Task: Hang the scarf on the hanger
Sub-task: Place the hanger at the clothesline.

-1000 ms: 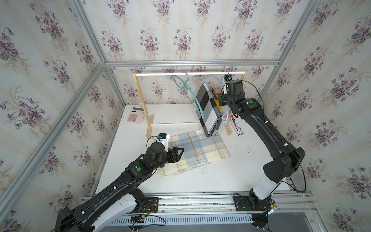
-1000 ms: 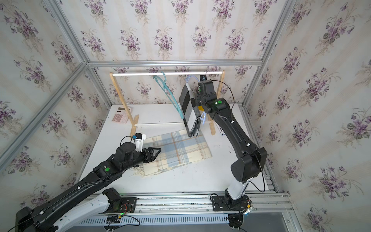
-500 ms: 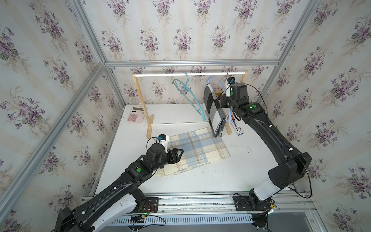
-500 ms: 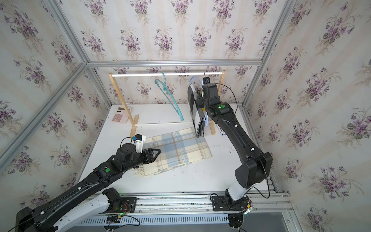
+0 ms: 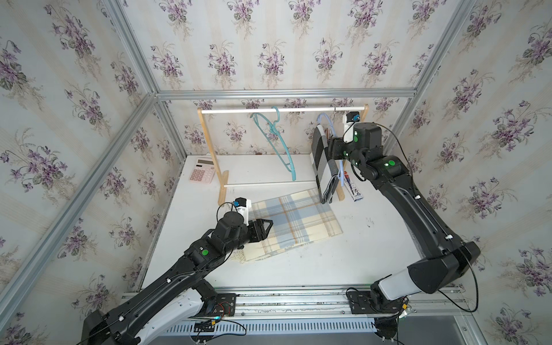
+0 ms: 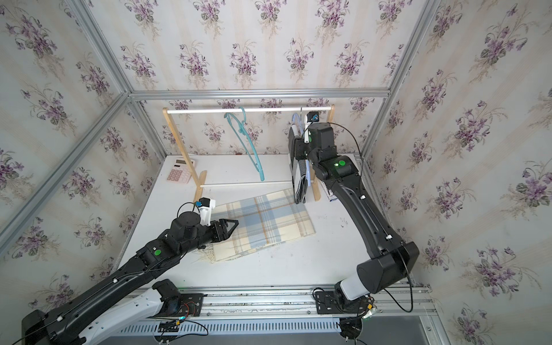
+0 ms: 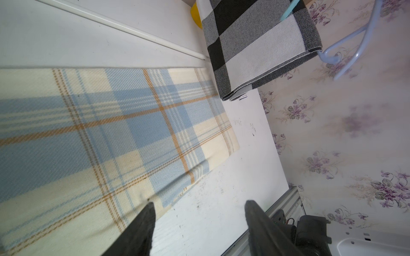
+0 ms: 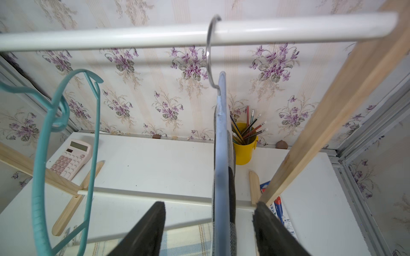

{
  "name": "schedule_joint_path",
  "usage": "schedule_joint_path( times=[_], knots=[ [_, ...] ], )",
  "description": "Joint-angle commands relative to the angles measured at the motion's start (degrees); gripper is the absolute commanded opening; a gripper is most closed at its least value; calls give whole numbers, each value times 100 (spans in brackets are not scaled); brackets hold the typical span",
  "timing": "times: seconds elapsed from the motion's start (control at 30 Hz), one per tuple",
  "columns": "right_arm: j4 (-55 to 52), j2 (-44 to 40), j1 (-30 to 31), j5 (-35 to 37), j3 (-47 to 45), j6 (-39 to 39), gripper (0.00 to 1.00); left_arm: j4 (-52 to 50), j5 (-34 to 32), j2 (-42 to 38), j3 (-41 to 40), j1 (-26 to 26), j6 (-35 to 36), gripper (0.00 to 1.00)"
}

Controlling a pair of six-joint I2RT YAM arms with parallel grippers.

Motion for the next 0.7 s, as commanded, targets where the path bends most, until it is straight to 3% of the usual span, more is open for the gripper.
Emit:
schedule_joint_path(
  times=[0.0, 0.2, 0.33, 0.47, 0.67],
  knots=[
    [-269, -371, -3, 9, -59, 238, 70, -253, -181, -60, 121, 7, 108, 66],
    [-481, -1590, 275, -273, -792, 469, 72, -1101, -664, -45, 787, 7, 360, 65],
    [-301, -2371, 1544, 77, -1661, 460, 69, -1824, -1279, 259, 1678, 7, 601, 64],
    [204, -2559, 2413, 273, -2434, 436, 68, -2133, -1795, 625, 2315, 7, 678, 62],
    [1780, -2230, 2451, 551, -3218, 16, 71, -2301, -2210, 1085, 2725, 7, 676, 60]
  ],
)
